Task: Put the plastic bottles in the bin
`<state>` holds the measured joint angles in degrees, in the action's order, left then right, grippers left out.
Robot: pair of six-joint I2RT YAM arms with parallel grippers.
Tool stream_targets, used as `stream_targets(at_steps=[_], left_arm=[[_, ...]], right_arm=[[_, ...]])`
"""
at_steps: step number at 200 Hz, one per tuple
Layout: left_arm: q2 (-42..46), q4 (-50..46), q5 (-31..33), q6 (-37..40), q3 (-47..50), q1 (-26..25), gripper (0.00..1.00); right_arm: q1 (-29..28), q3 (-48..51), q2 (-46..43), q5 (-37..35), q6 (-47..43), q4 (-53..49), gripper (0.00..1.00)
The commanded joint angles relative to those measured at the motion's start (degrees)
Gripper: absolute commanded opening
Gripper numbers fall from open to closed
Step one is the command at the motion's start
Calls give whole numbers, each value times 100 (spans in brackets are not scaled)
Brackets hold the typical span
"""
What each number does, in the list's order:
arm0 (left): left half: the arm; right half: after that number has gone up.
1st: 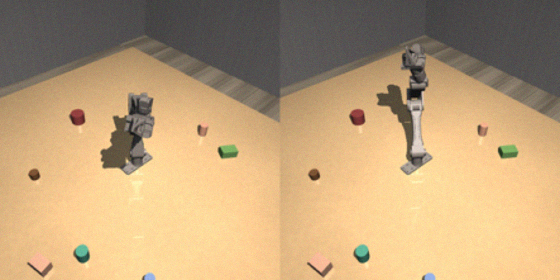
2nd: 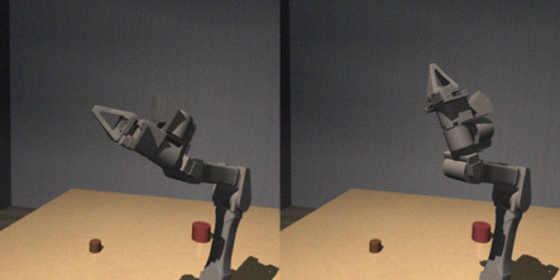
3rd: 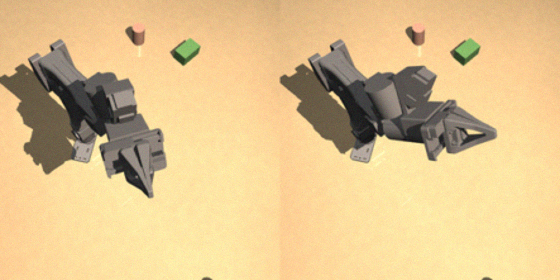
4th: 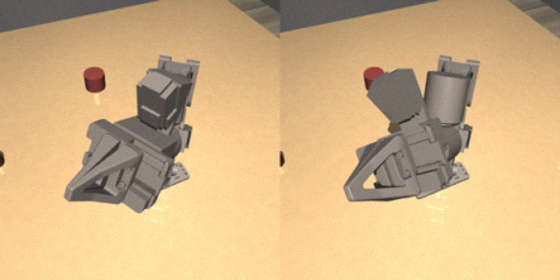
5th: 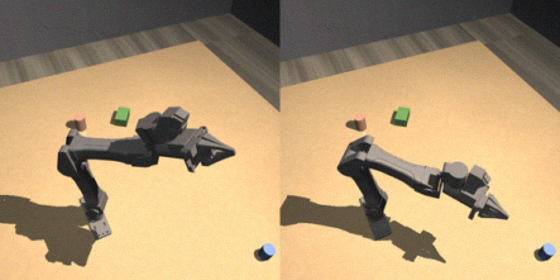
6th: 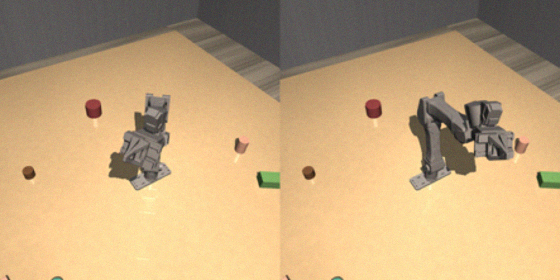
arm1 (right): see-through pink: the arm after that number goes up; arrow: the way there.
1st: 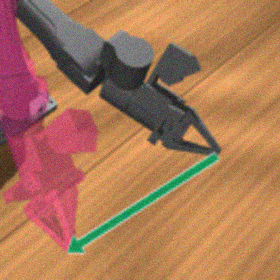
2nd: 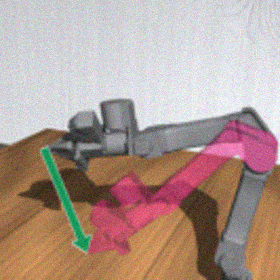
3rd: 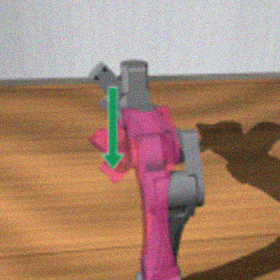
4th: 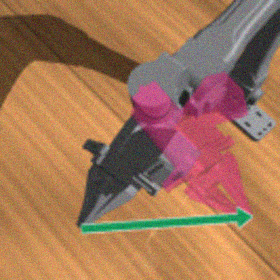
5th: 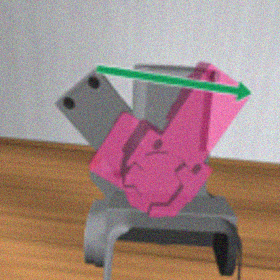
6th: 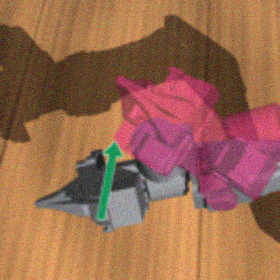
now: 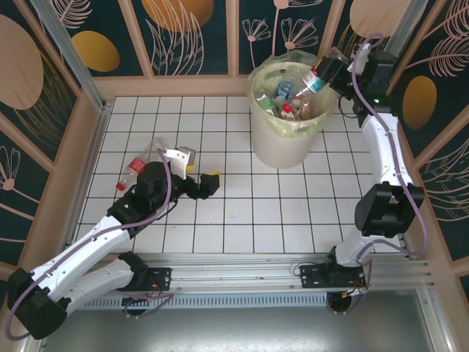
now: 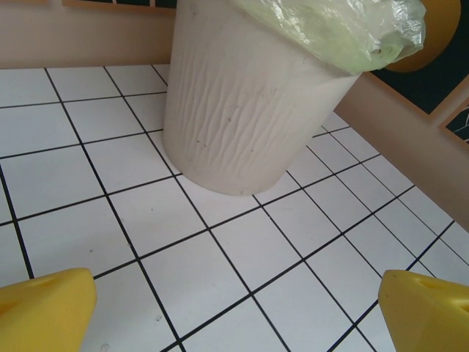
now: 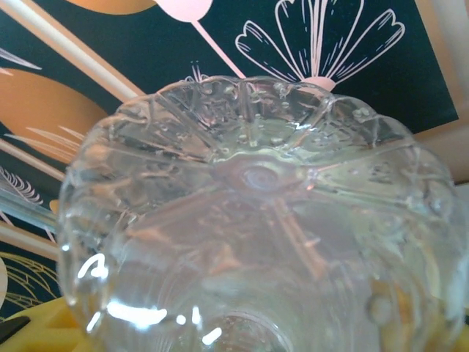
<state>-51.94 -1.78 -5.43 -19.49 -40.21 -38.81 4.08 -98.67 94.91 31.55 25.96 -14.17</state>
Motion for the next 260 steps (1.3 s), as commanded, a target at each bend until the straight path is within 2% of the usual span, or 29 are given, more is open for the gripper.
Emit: stream_targets(at_steps=[1,61,88,147,222,260], left_arm=[[-78,17,28,78,-181,-24,98],[-288,107,-85,79,-231,-24,99],[-325,108,-90,94,-233,-30,99],[-352,119,-83,84,-220,-30,99],[-185,55,43,79,-122,-26,99],[-220,64,20,69,-121,-28,99]], right_arm=[[311,-252,-420,444,-309,-269,58],[673,23,-441,1880,236,148,59],[641,172,-283,2189,370,224,60],[222,314,-133,1612,176,117,62],[180,-82,-56,767,-182,-641,83],[177,-327,-215,-168,-438,-947,84]])
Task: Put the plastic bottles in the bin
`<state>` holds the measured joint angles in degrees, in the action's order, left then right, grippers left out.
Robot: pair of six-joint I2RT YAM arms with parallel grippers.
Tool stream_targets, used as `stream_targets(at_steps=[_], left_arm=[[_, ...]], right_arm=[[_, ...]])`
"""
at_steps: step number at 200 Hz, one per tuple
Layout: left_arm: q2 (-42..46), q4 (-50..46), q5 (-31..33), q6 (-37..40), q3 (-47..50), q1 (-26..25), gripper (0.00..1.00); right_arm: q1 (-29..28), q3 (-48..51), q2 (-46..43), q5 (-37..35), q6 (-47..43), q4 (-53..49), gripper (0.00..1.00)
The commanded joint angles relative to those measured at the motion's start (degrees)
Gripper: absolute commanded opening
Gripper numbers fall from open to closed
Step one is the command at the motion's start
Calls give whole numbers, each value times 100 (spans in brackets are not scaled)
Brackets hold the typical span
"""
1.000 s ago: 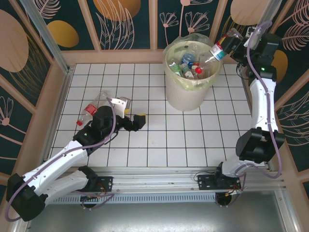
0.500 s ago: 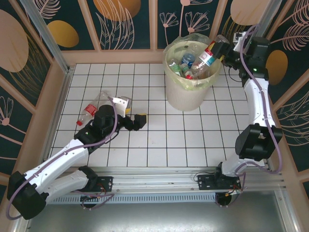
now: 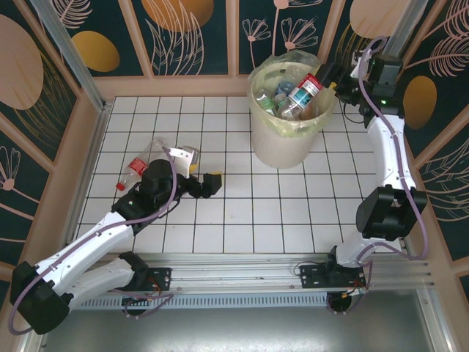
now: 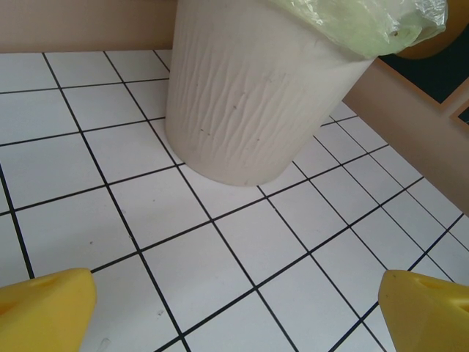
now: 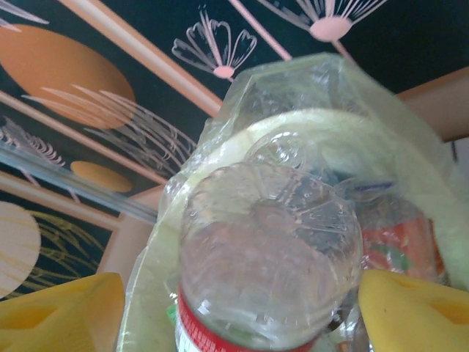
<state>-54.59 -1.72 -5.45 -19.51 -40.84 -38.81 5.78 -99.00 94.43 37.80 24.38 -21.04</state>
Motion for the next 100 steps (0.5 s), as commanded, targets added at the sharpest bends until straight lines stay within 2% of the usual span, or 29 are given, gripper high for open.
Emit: stream_targets(at_steps=[1,26,50,69,100], left_arm=[[45,57,25,71,-57,-25,99],[71,15,115,42,-75,-30,99],[106,-58,350,-28,-108,-30,99],[58,-286,647,-88,-220,-26,99],[-157,-1075,1622,-241,-620,-9,99]], right_arm=[[4,-299,-173,-832,-287,-260,84],[-12,-356,-348,-1573,-503,-318,81],[-157,-276,-485,-1575,-785,-184,75],[-481,-257,-527,-1577,-1133,-109,72],[-1004,-410,-294,-1345,-1426,-31,68]])
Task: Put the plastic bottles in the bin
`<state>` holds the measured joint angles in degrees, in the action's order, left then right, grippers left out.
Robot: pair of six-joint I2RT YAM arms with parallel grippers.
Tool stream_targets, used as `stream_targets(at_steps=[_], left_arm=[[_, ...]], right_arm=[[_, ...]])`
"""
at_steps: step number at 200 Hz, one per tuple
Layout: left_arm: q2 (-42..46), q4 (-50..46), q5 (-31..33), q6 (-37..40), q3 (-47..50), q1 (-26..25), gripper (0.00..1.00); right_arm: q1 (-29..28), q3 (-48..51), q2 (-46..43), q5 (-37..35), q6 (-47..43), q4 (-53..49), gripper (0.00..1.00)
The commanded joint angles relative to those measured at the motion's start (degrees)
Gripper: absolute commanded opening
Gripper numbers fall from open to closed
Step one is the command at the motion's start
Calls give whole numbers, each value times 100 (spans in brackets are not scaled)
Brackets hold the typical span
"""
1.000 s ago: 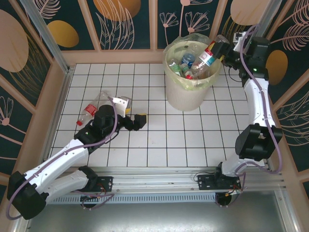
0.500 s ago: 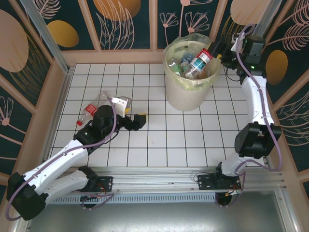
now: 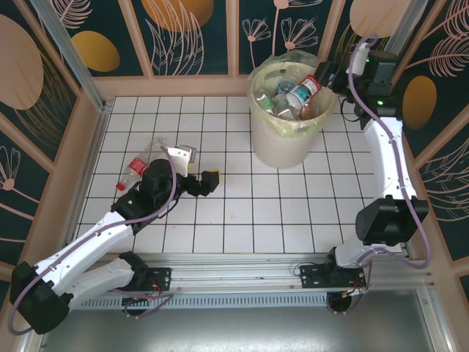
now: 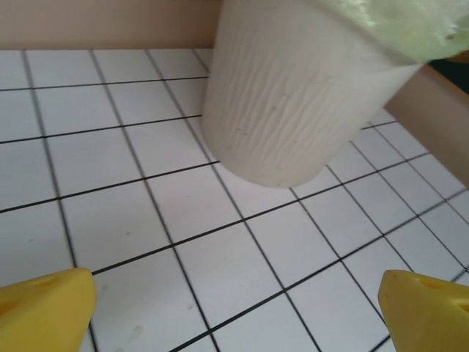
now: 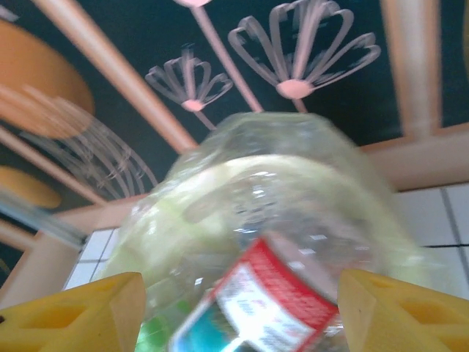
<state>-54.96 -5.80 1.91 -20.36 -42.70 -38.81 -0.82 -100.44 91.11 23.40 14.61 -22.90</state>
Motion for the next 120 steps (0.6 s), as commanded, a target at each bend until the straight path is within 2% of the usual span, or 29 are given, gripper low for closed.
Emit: stream_targets(at_steps=[1,21,59,81,120], left_arm=[[-129,-698,918,-154,-451,-6,99],[-307,-1217,1319,-219,-666,184,99],[-364,-1828,1439,-206,-893,999,99],[-525,-2189,1667,-37,-1074,1357,98],[-741,-2453,1485,187,-1231,1993,99]], right_arm=[[-351,-270,51,99,-450,154,68],[-523,-311,277,-35,-427,170,67],[-494,209,330,-698,-176,300,61],[-406,526,377,-544,-93,494,60],[-396,644,356,-342,-149,675,60]])
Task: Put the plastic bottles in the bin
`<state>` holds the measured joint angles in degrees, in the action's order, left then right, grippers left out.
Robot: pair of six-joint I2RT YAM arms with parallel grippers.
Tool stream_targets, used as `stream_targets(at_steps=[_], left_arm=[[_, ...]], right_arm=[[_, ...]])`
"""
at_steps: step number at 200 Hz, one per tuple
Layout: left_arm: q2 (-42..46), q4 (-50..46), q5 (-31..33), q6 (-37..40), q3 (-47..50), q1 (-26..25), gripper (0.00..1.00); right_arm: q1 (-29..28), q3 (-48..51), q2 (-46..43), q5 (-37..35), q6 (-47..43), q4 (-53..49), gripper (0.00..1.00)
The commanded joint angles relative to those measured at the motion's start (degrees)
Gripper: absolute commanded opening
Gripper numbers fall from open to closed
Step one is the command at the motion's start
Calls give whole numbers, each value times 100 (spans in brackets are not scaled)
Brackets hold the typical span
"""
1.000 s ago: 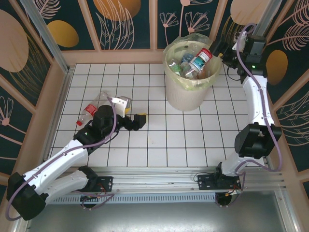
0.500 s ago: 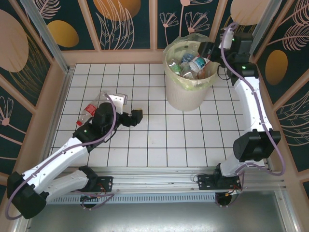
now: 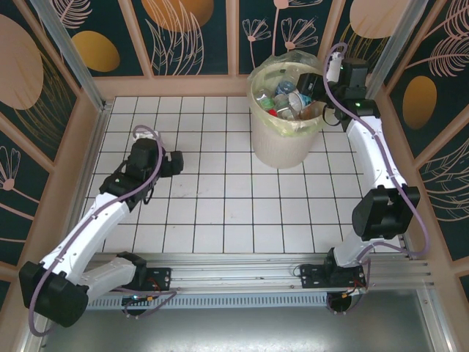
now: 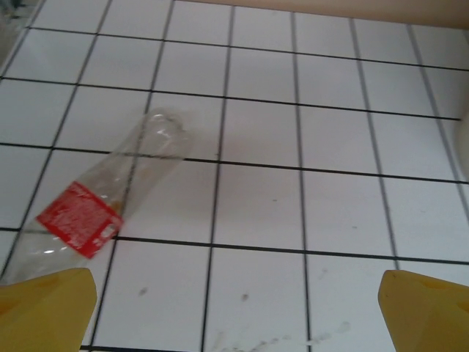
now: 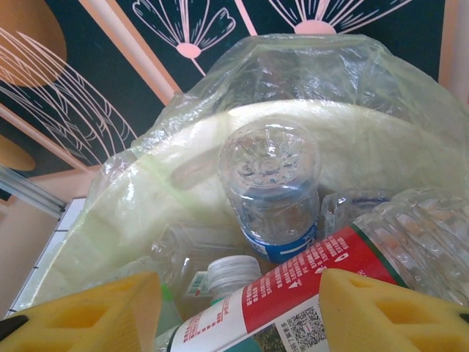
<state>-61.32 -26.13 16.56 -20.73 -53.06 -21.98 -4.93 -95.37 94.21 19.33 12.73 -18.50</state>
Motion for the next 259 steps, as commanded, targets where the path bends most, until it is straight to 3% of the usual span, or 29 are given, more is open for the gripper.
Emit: stream_targets(at_steps=[1,52,95,159,197,259], left_arm=[[-111,-428,17,234,-200,326,99],[-643,-584,56,699,-198,1099,99],[-1392,-563,322,1025,-236,1581,99],[-2938,-489,289,1402,-1312,2128,99],[-3650,-523,-459,1759,-1859,2271,99],[-4300,-153,-1411,2000,-1794,2532,99]], right_arm=[[12,140,45,72,38,239,60],[15,465,-572,541,-77,823,61],[-43,1607,-1680,1076,-192,1311,68],[-245,3058,-3190,1820,-207,1427,70],[-283,3565,-3556,2056,-100,1425,70],[-285,3608,-3666,2101,-86,1291,70]])
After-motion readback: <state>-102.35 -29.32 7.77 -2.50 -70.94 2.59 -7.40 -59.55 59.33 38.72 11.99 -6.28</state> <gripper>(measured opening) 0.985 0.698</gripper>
